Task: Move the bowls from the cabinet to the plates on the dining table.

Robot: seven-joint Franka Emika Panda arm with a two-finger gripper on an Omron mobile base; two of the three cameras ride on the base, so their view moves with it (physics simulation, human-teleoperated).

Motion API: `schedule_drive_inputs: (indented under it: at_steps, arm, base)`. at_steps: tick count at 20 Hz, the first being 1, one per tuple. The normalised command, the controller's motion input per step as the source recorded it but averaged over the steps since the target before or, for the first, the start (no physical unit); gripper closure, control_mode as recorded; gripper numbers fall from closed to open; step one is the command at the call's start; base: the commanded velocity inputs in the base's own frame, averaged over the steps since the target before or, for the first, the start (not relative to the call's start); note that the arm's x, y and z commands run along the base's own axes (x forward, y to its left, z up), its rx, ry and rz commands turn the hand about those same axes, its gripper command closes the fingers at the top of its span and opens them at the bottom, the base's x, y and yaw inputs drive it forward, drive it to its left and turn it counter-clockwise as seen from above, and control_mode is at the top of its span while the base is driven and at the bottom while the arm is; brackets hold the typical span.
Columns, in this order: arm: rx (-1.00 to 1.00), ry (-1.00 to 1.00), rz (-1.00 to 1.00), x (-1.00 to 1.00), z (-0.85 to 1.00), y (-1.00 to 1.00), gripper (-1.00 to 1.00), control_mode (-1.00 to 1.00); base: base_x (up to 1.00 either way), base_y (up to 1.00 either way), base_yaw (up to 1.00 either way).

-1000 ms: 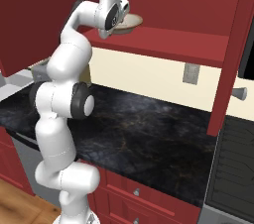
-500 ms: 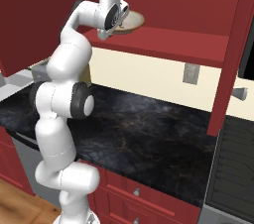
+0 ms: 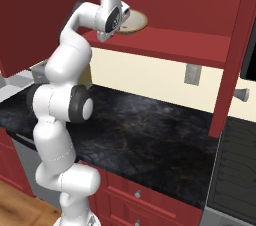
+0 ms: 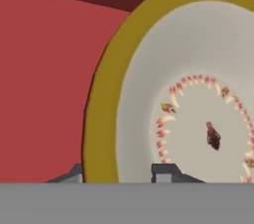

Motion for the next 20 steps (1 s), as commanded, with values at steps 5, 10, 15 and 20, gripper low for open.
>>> schedule_drive_inputs:
  at_steps: [5, 10, 15, 20]
  arm:
    - [0.0, -0.11, 0.0, -0.21, 0.0, 0.0, 1.0, -1.0]
    - [0.0, -0.03, 0.0, -0.3, 0.01, 0.0, 1.0, -1.0]
    - [0.0, 0.0, 0.0, -0.36, 0.02, 0.0, 1.0, -1.0]
    - [0.0, 0.0, 0.0, -0.46, 0.16, 0.0, 1.0, -1.0]
  base:
    - [0.0, 0.0, 0.0]
    - [0.0, 0.0, 0.0]
    - [0.0, 0.0, 0.0]
    - [0.0, 0.0, 0.0]
